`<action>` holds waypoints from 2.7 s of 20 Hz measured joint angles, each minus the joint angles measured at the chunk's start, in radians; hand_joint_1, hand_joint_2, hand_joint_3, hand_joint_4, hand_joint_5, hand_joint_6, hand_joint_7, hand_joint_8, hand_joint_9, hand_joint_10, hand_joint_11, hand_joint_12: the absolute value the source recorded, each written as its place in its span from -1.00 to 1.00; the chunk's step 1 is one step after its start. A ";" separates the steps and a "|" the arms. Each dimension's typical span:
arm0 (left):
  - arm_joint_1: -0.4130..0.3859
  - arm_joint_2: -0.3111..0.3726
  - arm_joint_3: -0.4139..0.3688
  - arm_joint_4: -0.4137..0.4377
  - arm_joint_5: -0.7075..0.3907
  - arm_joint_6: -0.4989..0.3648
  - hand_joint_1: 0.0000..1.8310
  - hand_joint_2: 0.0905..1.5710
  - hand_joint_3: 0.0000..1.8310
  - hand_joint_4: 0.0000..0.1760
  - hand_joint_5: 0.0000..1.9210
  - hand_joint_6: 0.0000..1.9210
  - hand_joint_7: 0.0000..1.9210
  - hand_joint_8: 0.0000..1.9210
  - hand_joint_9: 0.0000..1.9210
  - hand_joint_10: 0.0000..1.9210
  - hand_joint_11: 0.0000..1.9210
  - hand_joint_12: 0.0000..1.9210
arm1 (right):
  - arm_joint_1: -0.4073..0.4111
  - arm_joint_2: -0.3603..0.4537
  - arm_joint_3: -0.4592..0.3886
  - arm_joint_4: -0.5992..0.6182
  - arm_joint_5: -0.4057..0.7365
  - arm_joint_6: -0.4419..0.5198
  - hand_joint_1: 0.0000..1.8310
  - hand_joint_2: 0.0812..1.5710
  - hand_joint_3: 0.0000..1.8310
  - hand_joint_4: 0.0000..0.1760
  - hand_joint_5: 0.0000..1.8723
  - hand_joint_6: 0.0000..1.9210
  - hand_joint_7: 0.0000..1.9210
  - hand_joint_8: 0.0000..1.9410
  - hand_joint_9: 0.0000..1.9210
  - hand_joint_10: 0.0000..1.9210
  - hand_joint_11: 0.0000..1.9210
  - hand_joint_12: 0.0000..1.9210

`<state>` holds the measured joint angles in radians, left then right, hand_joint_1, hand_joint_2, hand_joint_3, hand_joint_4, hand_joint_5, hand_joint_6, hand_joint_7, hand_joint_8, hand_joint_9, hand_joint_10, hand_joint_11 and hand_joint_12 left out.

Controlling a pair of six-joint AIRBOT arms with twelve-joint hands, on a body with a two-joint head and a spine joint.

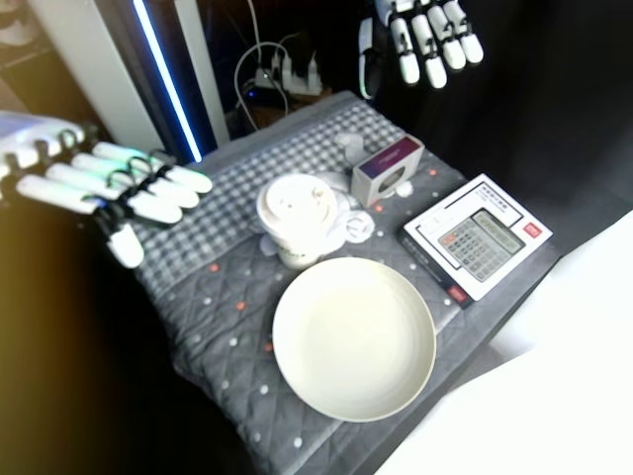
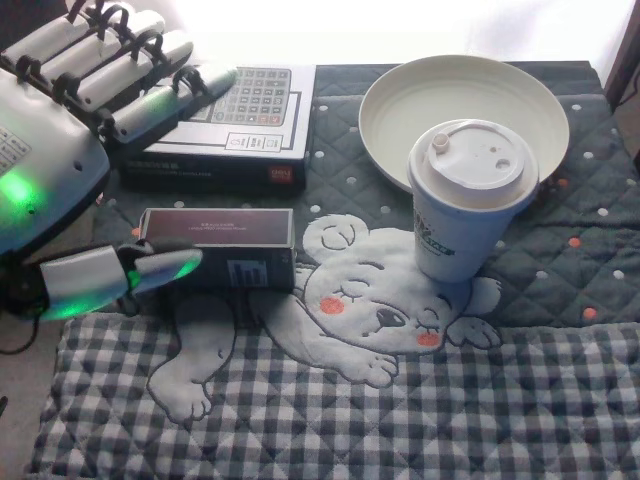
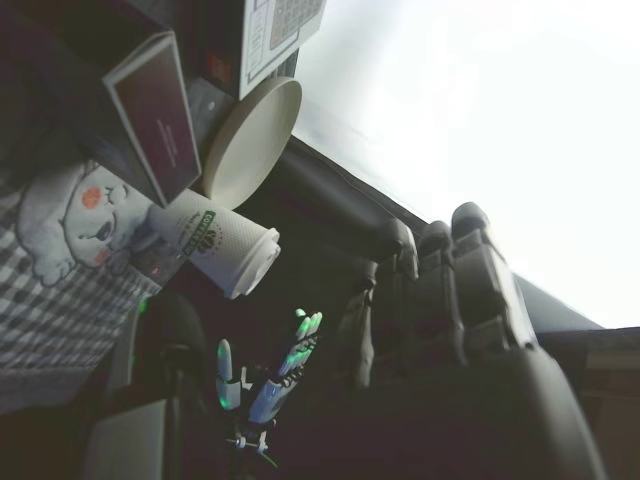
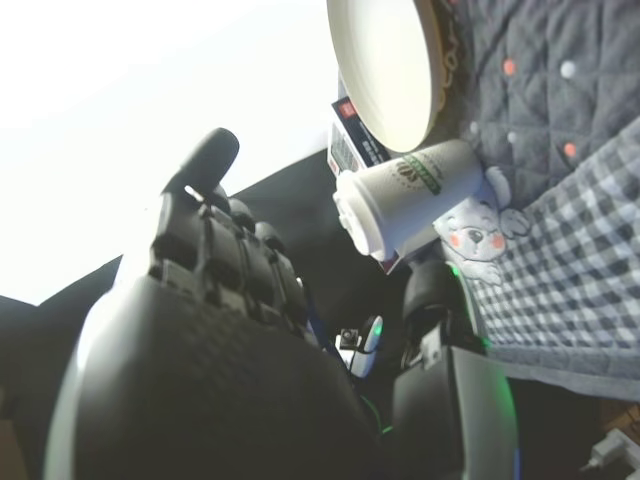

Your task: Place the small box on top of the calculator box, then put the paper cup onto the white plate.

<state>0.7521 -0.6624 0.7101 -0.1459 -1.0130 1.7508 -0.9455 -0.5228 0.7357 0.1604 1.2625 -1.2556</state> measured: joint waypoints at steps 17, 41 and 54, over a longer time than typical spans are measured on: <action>-0.040 -0.217 0.142 -0.305 0.285 0.110 -0.18 0.37 -0.99 -0.52 -0.84 -0.97 -0.79 -0.98 -0.75 -0.93 -1.00 0.32 | 0.000 0.000 0.000 -0.001 0.001 0.000 -0.39 0.64 -0.96 -1.00 -1.00 -1.00 -1.00 -1.00 -1.00 -1.00 -0.98 -0.99; -0.400 -0.329 0.344 -0.445 0.314 0.171 0.31 0.52 -1.00 -1.00 -0.21 0.22 -0.12 0.46 -0.19 0.46 -0.28 0.85 | 0.000 -0.021 0.005 -0.011 -0.034 0.000 -0.35 0.68 -1.00 -1.00 -1.00 -1.00 -1.00 -1.00 -1.00 -1.00 -1.00 -0.49; -0.435 -0.489 0.576 -0.772 0.525 0.327 -0.10 0.48 -1.00 0.19 -0.98 -0.89 -0.95 -0.82 -0.98 -0.63 -1.00 0.04 | 0.000 -0.039 0.018 -0.011 -0.042 0.000 -0.42 0.71 -0.99 -1.00 -1.00 -1.00 -1.00 -1.00 -1.00 -1.00 -1.00 -1.00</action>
<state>0.3168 -1.1511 1.2861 -0.9184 -0.4881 2.0781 -0.9455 -0.5621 0.7536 0.1490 1.2209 -1.2556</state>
